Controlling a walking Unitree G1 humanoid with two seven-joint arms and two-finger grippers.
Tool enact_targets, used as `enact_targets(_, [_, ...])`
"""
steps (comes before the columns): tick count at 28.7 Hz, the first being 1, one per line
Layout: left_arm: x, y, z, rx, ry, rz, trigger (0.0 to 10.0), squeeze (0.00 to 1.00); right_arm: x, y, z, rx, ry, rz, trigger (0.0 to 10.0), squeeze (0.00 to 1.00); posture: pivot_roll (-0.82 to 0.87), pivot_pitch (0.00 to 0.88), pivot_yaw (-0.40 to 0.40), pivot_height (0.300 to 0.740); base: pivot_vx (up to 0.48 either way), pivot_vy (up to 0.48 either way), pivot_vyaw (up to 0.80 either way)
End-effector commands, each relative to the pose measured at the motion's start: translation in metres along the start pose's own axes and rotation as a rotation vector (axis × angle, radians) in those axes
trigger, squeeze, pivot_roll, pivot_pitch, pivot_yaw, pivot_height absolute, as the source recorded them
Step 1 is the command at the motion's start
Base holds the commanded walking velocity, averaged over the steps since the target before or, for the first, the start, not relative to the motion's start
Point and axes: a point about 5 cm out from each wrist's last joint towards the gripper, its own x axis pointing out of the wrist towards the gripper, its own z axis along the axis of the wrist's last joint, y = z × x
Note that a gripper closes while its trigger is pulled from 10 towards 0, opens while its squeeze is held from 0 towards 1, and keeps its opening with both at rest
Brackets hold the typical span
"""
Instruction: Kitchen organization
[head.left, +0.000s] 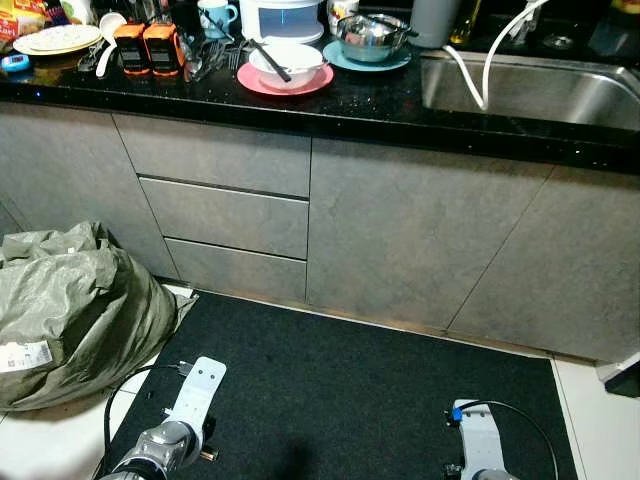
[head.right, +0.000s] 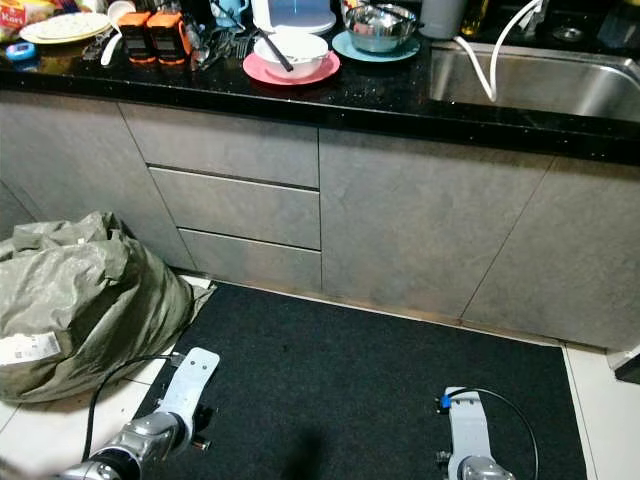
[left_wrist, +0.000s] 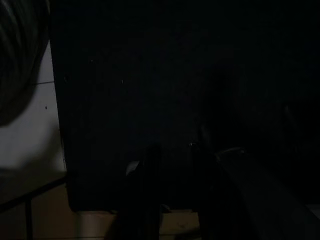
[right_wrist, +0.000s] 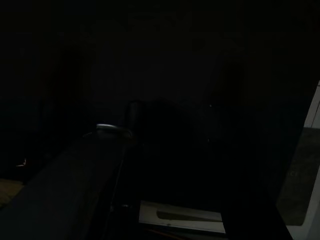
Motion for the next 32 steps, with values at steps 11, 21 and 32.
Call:
enact_targets(11, [-0.0017,-0.0017,-0.0165,0.053,0.066,-0.021,10.0,0.00,-0.0005,0.0049,-0.0101,-0.019,0.020,0.031,10.0,0.00,0.02,0.000,0.029,0.740,0.000,0.000,0.00])
enact_targets(21, [-0.0015,-0.0019,-0.0165,0.031,0.064,-0.008,10.0,0.00,-0.0003,0.0053,-0.0089,0.002,0.006,0.017,10.0,0.00,0.02,0.000,0.032,0.740,0.000,0.000,0.00])
enact_targets(32, [-0.0003,-0.0054,-0.0133,0.032,0.057,-0.016,10.0,0.00,-0.0008,0.0006,-0.0063,-0.003,-0.005,0.011,10.0,0.00,0.01,0.000,0.026,0.740,0.000,0.000,0.00])
